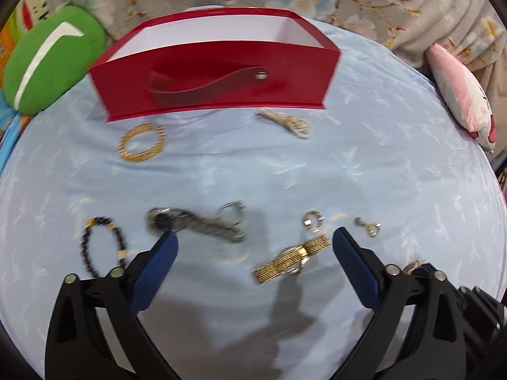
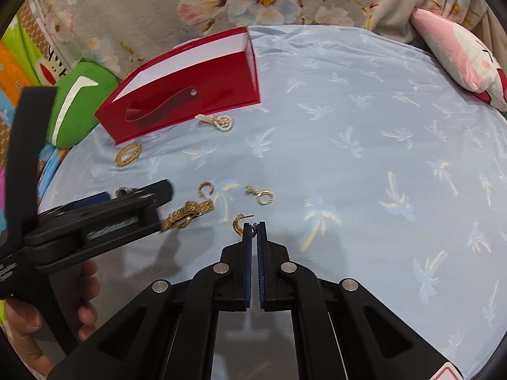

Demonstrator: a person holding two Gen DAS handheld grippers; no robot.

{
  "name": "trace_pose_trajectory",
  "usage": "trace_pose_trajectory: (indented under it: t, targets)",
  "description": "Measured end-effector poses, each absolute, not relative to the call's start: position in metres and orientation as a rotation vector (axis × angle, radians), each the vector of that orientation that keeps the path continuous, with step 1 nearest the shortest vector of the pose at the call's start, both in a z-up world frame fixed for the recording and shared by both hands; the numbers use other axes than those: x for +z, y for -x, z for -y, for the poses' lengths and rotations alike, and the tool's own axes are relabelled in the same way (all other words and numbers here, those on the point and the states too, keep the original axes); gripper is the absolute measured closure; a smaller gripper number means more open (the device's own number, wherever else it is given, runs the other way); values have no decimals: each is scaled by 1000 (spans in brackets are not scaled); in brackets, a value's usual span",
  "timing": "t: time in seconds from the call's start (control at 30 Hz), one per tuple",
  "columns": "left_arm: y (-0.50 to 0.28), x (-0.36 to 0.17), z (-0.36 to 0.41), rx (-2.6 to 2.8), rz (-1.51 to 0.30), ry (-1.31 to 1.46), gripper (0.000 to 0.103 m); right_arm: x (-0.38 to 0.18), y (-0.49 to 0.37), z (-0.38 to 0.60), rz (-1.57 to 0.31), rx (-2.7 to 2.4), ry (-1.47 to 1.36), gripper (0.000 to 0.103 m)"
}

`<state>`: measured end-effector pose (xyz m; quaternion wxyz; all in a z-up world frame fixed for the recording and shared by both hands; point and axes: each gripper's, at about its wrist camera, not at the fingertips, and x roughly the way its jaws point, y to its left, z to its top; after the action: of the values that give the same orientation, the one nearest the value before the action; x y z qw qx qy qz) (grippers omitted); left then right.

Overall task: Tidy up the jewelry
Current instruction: 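Carry the gold hoop earring with the right tool into the red box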

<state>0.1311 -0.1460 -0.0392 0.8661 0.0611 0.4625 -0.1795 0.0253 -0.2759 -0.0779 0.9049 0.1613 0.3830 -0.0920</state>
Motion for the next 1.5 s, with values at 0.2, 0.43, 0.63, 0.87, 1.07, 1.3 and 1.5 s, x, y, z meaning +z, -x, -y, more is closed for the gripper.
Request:
trace_pose_trajectory:
  t: [0.2,0.43,0.63,0.87,1.07,1.3,1.5]
  targets:
    - [-144,-59,187,-430,-1039,-136,36,-79,-18,297,-783,-225,-369,100]
    - [-142,-70,200,-412,-1022,-185,73,-84,-16,305,-784,-223,-396,100]
    - [-142,-59,187,-419,-1017,-147,87,-82,-19,303,-777,-203,-397,100]
    - [-129,-32,156,-370,-959,-134,87,-69,-30,284,-752,-153,-378,100]
    - [-120,-21,130,-317,-932,-137,87,-63,-43,263,-745,-95,-354,100]
    - [-120,-17,104,-258,-919,-119,87,-54,-57,241,-734,-50,-324,100]
    - [-123,-6,86,-236,-889,-100,87,-44,-68,224,-716,-23,-296,100]
